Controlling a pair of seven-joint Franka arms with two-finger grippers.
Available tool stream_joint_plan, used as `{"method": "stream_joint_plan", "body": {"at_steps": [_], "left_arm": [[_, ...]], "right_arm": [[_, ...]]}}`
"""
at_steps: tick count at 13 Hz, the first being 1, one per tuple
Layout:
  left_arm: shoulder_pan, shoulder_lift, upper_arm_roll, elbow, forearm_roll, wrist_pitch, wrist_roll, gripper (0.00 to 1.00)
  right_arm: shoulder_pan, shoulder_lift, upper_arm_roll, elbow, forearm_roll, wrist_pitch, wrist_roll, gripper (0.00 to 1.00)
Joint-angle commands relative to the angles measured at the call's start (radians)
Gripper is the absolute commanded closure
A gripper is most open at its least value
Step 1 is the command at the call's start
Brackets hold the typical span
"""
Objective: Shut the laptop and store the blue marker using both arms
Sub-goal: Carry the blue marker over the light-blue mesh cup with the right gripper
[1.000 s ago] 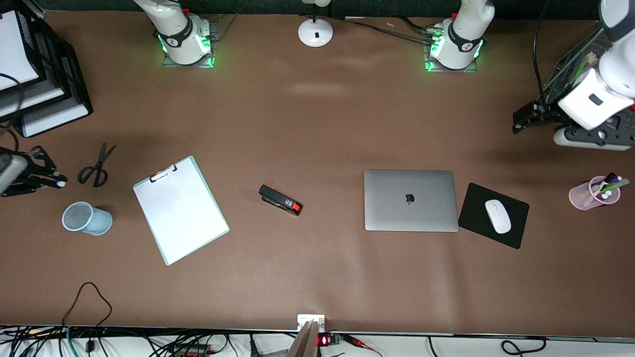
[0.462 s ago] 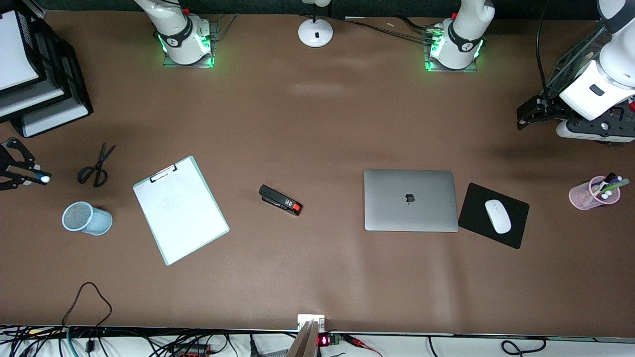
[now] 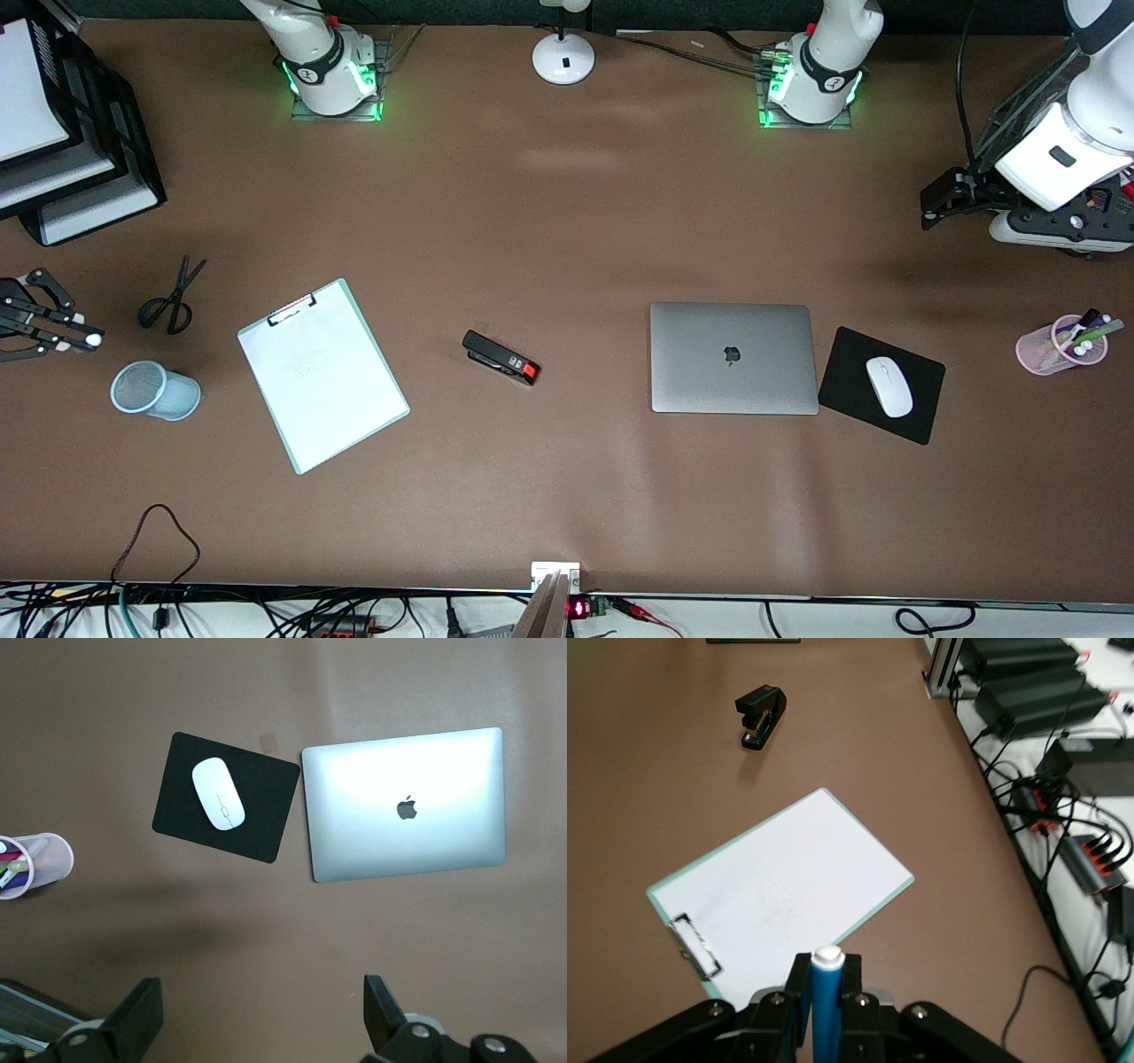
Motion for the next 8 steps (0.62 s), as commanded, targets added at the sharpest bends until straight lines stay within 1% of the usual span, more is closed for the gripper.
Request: {"method": "stream_joint_plan", "body": {"at_steps": [1,3,6,8], "left_arm": [[-0.012,-0.003,0.005,0.023,0.019,-0.027,0.018,0.0],[-0.014,-0.003,0.004,0.025,0.019,-0.041,0.018,0.0],[-0.014,-0.003,0.005,0.028,0.018,-0.045,0.019,0.0],[-0.014,-0.003,0.005,0.028,0.018,-0.045,0.019,0.0]], "right_arm": [[-0.042,0.064,0.012,0.043,0.098,0.008,-0.123,1.0],[-0.053,0.142,0.012,0.107,0.141,-0.004,-0.155,1.0],[-0.064,0.178,0.017,0.109,0.21,-0.004,-0.198,1.0],[-0.064,0.211,0.021,0.109,0.222,-0.004,-0.2,1.0]]}}
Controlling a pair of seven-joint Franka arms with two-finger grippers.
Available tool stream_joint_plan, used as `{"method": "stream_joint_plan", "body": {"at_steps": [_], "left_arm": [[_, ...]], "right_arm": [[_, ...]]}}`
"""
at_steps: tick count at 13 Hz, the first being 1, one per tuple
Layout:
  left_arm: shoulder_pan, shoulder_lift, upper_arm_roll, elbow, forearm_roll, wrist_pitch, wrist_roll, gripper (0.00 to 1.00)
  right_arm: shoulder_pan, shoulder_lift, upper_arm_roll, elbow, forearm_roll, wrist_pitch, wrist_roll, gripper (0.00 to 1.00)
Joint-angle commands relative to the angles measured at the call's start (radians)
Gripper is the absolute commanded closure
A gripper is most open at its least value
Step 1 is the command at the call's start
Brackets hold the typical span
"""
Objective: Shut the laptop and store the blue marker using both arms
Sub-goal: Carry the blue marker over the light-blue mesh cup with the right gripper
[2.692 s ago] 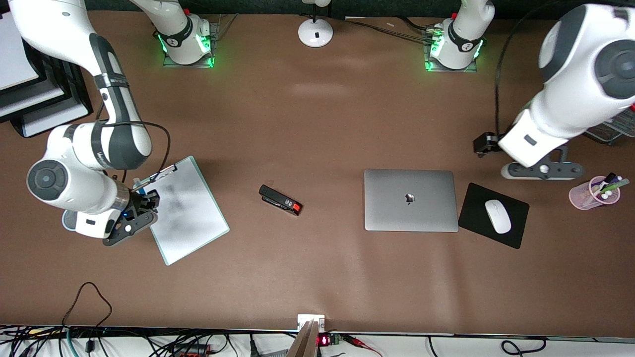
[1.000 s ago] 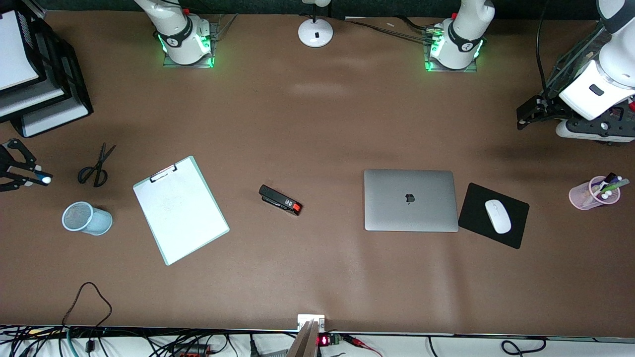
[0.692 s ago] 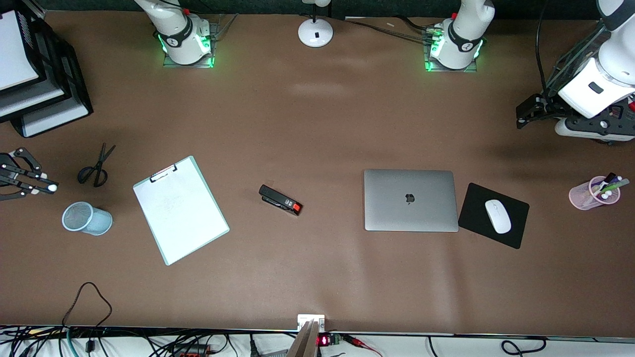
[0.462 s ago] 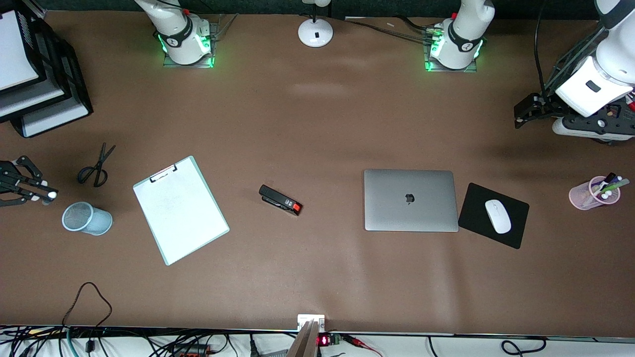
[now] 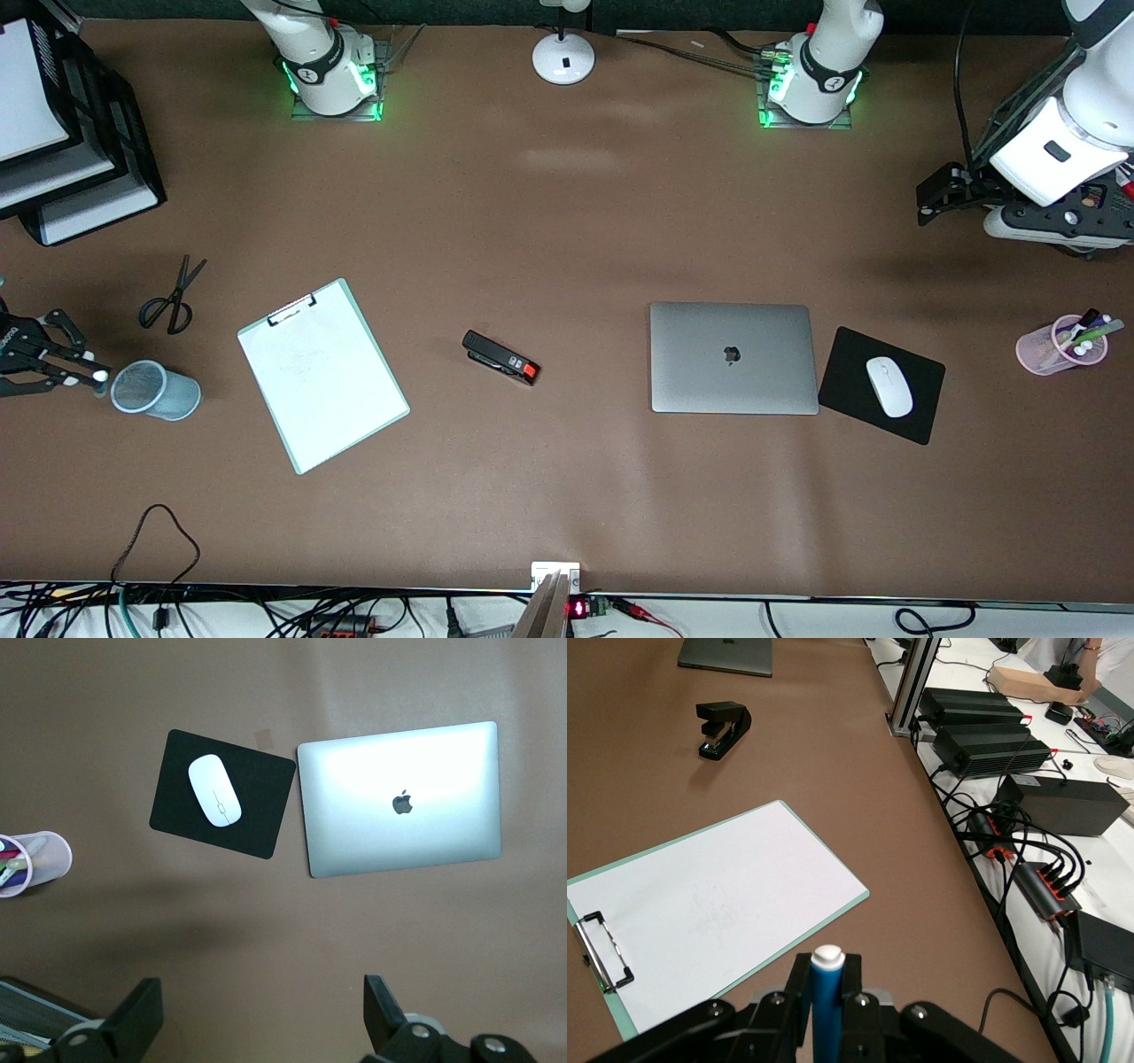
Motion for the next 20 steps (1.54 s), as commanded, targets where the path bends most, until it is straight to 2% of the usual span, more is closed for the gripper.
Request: {"method": "stream_joint_plan", "body": {"at_steps": [1,11,14,15,16,20], "left_arm": [[-0.005,-0.003,0.005,0.018,0.016,-0.026,0.019,0.0],[-0.008,-0.003,0.002,0.018,0.008,-0.028,0.014,0.0],[-0.001,-0.005,-0.039,0.019,0.008,-0.029,0.014,0.0],[-0.001,-0.005,-0.039,0.019,0.01,-0.029,0.014,0.0],[0.001,-0.005,-0.039,0.018,0.011,-0.029,0.016,0.0],[0.002,-0.005,-0.039,0.03,0.013,-0.045,0.017,0.0]], "right_arm": [[-0.017,0.044,0.018,0.027,0.05,-0.02,-0.022,1.0],[-0.041,0.108,0.015,0.021,0.096,-0.046,-0.117,1.0],[-0.057,0.113,0.014,0.021,0.09,-0.046,-0.114,0.98],[-0.06,0.113,0.012,0.021,0.087,-0.046,-0.105,0.64],[-0.061,0.113,0.012,0.021,0.087,-0.048,-0.099,0.01],[-0.066,0.102,0.01,0.025,0.037,-0.051,0.014,0.0]]}}
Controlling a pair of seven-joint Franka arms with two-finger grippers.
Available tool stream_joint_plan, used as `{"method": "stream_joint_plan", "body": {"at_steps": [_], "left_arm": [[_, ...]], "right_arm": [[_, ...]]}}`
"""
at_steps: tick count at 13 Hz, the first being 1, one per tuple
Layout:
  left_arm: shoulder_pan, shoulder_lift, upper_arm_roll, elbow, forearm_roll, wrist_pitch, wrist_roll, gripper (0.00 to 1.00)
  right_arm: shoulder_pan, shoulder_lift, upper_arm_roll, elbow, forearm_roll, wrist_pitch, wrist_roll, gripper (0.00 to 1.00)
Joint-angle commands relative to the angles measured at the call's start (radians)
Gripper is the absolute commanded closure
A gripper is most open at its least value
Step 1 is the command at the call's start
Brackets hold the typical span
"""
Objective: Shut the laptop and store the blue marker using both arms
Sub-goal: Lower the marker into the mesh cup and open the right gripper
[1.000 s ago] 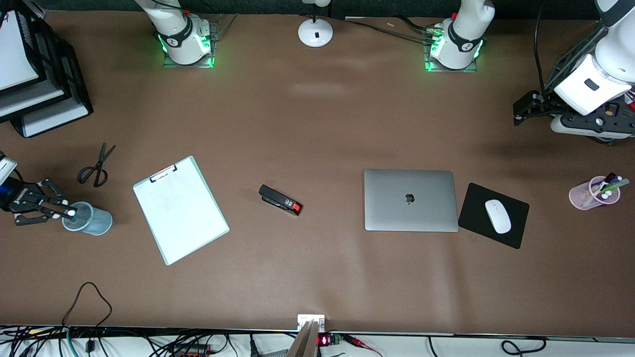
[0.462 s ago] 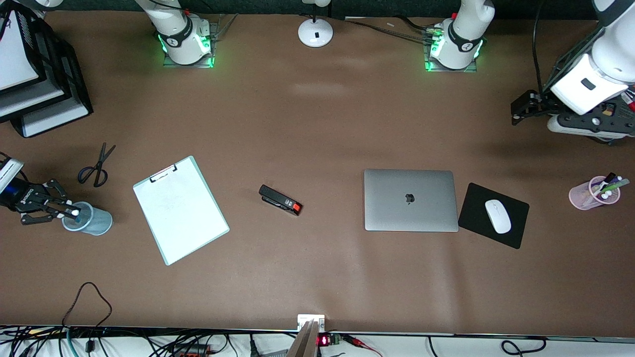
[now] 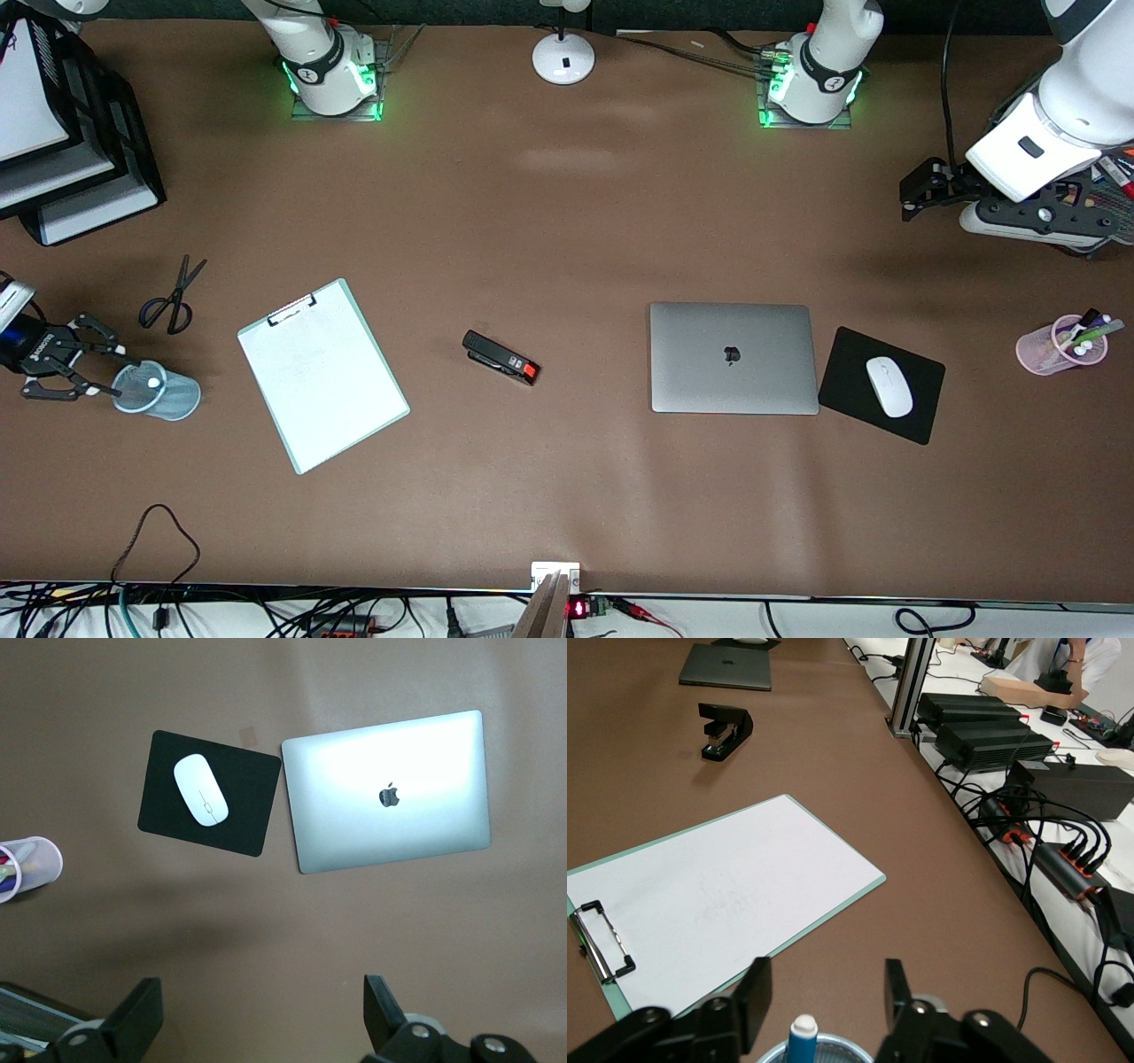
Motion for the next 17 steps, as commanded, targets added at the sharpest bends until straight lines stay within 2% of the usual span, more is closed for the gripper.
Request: {"method": "stream_joint_plan", "body": {"at_steps": [1,4,8,12,17], "left_arm": [[0.003,-0.003,-0.005,0.03,0.013,-0.04,0.017,0.0],[0.001,-0.003,-0.005,0.032,0.014,-0.051,0.019,0.0],[0.003,-0.003,-0.005,0.038,0.019,-0.063,0.019,0.0],[0.003,-0.003,-0.005,0.038,0.019,-0.063,0.02,0.0],[0.003,-0.001,-0.003,0.04,0.021,-0.061,0.029,0.0]], "right_arm": [[-0.011,-0.004,0.007,0.022,-0.047,-0.023,0.094,0.0],[-0.008,-0.034,0.005,0.025,-0.117,-0.022,0.209,0.0],[0.006,-0.119,0.013,0.03,-0.272,-0.023,0.51,0.0],[0.084,-0.232,0.013,0.03,-0.444,-0.023,0.806,0.0],[0.154,-0.327,0.013,0.03,-0.587,-0.051,1.044,0.0]]}}
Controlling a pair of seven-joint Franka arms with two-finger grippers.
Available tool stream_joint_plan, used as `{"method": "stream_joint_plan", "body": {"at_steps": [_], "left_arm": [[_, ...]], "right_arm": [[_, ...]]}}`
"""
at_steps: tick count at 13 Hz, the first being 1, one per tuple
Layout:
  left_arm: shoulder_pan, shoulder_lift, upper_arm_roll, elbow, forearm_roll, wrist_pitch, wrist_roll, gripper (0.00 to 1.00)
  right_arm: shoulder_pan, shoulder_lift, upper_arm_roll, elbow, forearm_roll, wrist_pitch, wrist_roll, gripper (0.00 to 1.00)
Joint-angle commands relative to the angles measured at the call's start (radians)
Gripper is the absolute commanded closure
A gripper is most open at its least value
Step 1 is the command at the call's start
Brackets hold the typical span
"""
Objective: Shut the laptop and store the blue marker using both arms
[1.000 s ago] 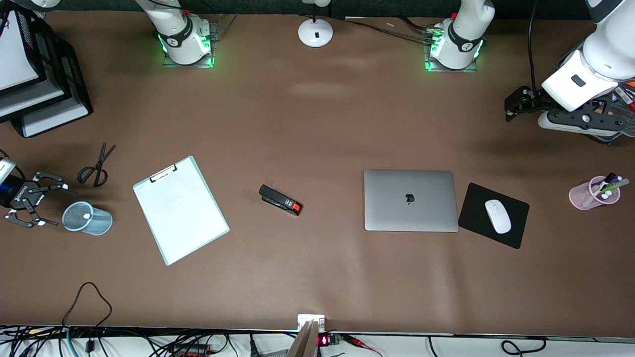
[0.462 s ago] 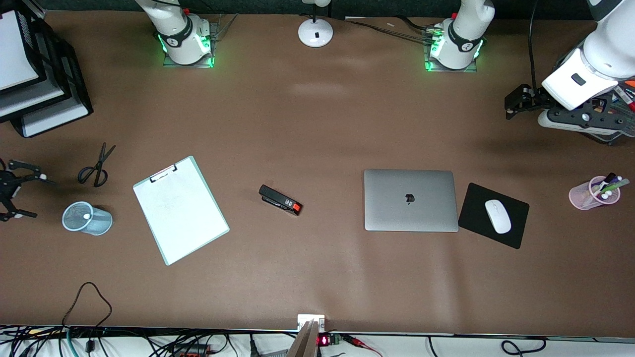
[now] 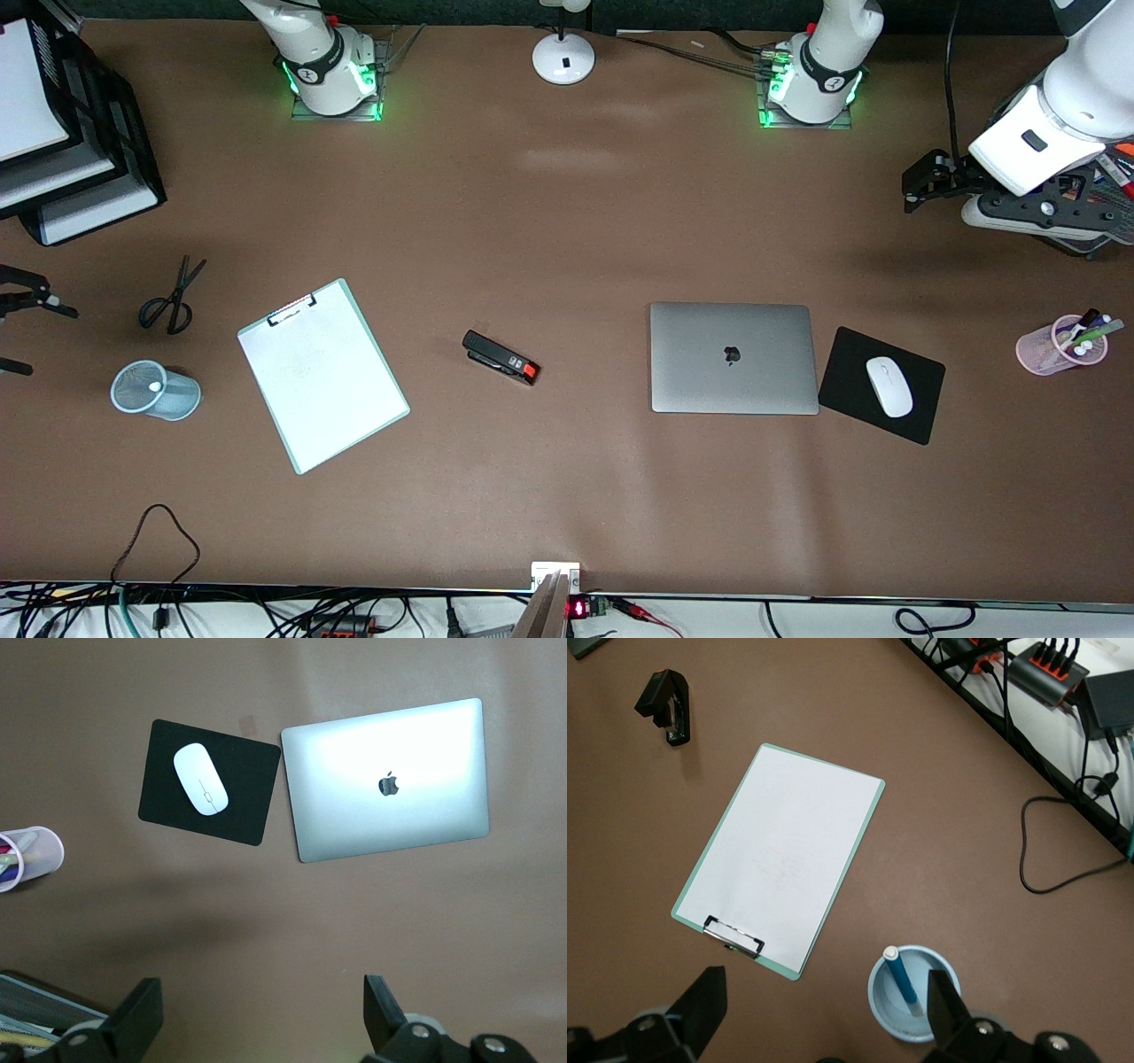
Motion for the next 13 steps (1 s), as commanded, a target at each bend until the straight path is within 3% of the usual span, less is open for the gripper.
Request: {"method": "stream_joint_plan", "body": {"at_steps": [1,13], "left_arm": [[0.005,0.0,0.001,0.023,0.019,-0.02,0.041,0.0],[0.003,0.008,0.004,0.03,0.018,-0.02,0.062,0.0]], "right_arm": [[0.028,-0.053,0.0,-0.015,-0.07,-0.052,0.161,0.0],[0.209,-0.159,0.0,-0.021,-0.325,-0.196,0.675,0.0]]}}
